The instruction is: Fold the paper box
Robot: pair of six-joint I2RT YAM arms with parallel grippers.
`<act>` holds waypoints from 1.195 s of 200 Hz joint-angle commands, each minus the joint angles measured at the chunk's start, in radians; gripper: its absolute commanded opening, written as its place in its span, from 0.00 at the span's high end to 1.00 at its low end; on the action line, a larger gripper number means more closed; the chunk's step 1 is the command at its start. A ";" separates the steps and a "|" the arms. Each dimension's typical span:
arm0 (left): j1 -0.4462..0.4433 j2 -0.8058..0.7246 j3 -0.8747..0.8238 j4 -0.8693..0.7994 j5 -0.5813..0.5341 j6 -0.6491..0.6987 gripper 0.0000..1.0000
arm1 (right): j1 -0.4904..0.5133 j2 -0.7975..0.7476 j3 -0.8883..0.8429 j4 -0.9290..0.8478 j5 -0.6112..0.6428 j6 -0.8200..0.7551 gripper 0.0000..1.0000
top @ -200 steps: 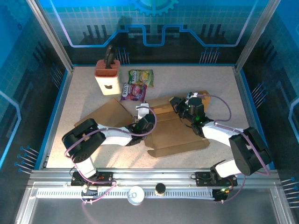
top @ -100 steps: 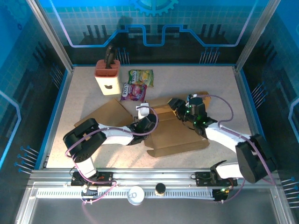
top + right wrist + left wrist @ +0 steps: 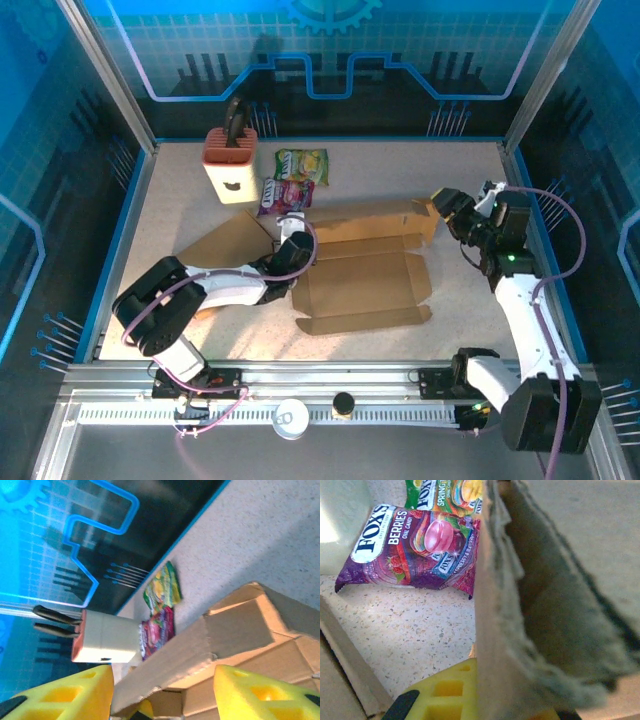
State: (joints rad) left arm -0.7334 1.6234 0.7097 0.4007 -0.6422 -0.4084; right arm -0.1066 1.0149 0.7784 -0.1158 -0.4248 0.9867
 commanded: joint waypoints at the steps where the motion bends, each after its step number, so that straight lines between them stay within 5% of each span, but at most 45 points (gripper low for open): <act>1: 0.024 -0.019 0.002 0.016 0.110 0.025 1.00 | 0.000 0.045 -0.024 -0.010 -0.115 -0.007 0.50; 61: 0.079 -0.024 0.010 -0.017 0.216 -0.043 1.00 | -0.001 0.044 -0.148 0.066 -0.048 0.018 0.60; 97: 0.167 -0.084 0.002 0.013 0.411 -0.162 1.00 | -0.095 -0.116 -0.211 0.061 -0.083 0.007 0.42; 136: 0.234 -0.147 0.021 0.067 0.613 -0.240 1.00 | -0.122 -0.216 -0.014 -0.125 -0.062 -0.103 0.30; 195: 0.308 -0.179 0.039 0.103 0.796 -0.499 1.00 | -0.157 -0.130 0.149 -0.207 -0.115 -0.142 0.79; 218: 0.319 -0.180 0.032 0.135 0.840 -0.562 1.00 | -0.160 -0.101 0.151 -0.201 -0.152 -0.127 0.84; 239: 0.322 -0.173 0.034 0.153 0.860 -0.588 1.00 | -0.160 -0.069 0.155 -0.134 -0.243 -0.108 0.70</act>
State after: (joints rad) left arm -0.4206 1.4776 0.7250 0.4778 0.1349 -0.9070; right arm -0.2527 0.9298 0.9272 -0.2890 -0.5484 0.8646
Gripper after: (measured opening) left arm 0.062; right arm 0.246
